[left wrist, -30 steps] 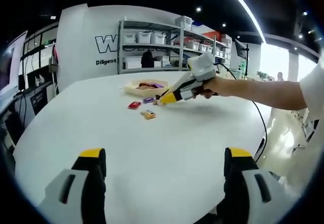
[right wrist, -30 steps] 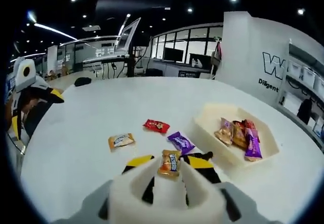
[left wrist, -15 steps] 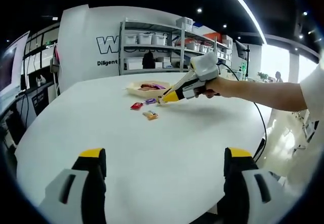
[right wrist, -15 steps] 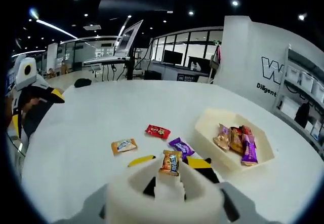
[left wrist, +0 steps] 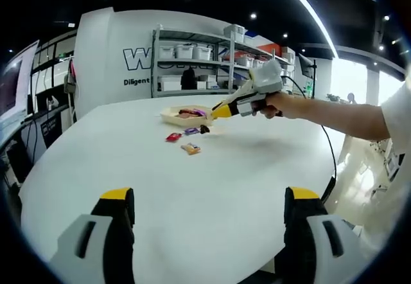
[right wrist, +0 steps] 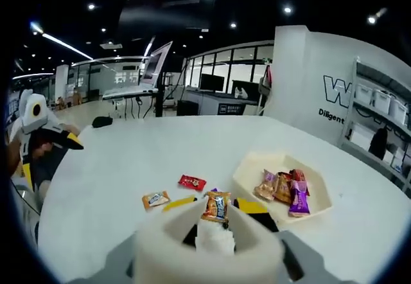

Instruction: Place the target food into the container with the food tongs after gripping and lifting it, then release it inside without dropping or visibly crushing the food.

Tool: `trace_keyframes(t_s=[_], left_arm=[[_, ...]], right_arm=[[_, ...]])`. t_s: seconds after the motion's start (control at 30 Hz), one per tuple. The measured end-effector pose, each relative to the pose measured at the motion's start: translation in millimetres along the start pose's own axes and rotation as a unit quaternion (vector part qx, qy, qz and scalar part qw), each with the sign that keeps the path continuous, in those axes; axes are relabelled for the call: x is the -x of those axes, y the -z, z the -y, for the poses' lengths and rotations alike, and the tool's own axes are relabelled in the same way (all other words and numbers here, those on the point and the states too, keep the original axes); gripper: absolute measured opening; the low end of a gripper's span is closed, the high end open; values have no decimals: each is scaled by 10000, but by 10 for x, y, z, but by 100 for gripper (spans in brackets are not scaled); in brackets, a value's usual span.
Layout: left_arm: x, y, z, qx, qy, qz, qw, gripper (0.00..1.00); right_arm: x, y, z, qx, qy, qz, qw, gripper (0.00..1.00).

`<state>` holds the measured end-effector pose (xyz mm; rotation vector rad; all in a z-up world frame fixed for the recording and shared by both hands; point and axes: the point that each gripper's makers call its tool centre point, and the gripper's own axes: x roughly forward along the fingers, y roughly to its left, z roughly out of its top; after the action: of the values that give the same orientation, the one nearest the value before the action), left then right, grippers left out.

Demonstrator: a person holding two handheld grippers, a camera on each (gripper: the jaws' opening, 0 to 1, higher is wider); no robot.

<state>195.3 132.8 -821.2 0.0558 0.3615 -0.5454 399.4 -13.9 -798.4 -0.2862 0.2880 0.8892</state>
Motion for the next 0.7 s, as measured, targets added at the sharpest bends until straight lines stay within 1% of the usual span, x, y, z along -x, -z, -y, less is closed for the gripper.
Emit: trace_keyframes(t_s=[0.07, 0.2, 0.43, 0.5, 0.6, 0.7], left_arm=[[-4, -4, 11, -6, 12, 1, 10000, 96], [-12, -28, 17, -10, 22, 28, 10000, 96], [-13, -58, 17, -20, 22, 44, 10000, 96], [-14, -62, 7, -19, 13, 46, 10000, 96], [-24, -63, 4, -19, 20, 33, 10000, 96], [-52, -61, -2, -34, 20, -1, 10000, 96]], right_arm=[[18, -39, 35, 56, 54, 19, 10000, 15], [30, -93, 97, -52, 78, 39, 9999, 15], [8, -174, 312, -263, 188, 99, 9994, 15], [-17, -205, 421, -394, 236, 119, 9989, 15], [-54, -213, 525, -483, 278, 108, 9984, 15], [-121, -177, 636, -626, 308, 19, 9976, 15]])
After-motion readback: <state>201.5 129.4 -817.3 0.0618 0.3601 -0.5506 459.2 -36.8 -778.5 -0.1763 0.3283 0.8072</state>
